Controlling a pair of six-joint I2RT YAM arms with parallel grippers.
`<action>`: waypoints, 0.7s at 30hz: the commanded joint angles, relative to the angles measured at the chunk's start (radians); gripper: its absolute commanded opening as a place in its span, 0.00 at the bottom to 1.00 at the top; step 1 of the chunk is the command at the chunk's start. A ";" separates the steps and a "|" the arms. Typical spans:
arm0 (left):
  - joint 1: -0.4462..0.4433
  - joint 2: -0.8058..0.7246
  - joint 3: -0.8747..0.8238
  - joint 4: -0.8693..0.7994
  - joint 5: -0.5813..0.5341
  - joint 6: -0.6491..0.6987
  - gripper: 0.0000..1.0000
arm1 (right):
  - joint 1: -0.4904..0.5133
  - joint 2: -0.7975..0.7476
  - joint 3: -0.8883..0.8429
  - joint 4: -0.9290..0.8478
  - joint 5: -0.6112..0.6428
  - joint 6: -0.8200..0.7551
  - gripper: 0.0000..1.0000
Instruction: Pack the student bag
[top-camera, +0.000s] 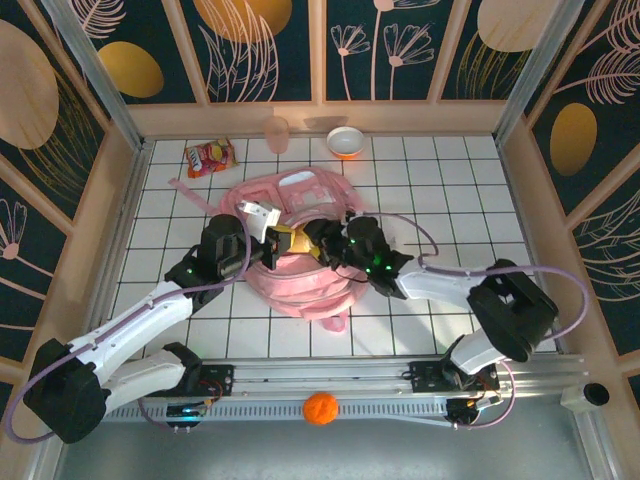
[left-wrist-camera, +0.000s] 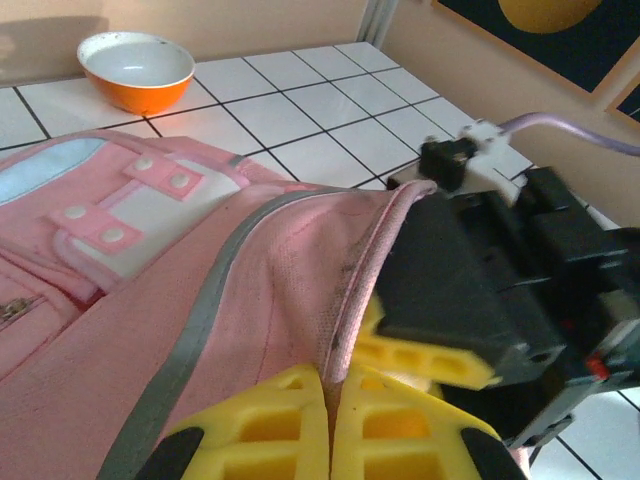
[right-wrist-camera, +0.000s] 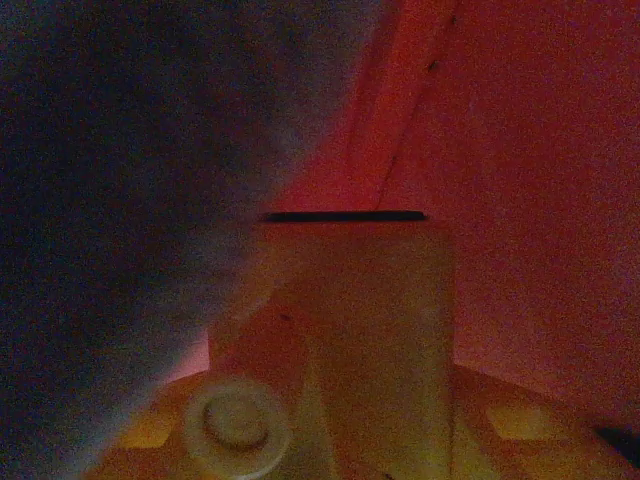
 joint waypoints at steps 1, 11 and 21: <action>-0.011 -0.045 0.056 0.158 0.052 0.018 0.00 | 0.010 0.039 0.032 0.057 -0.022 0.028 0.59; -0.011 -0.064 0.049 0.103 -0.044 0.058 0.00 | -0.016 -0.136 0.046 -0.457 0.033 -0.157 0.68; -0.011 -0.043 0.042 0.104 -0.044 0.074 0.00 | -0.020 -0.247 0.065 -0.644 0.129 -0.220 0.54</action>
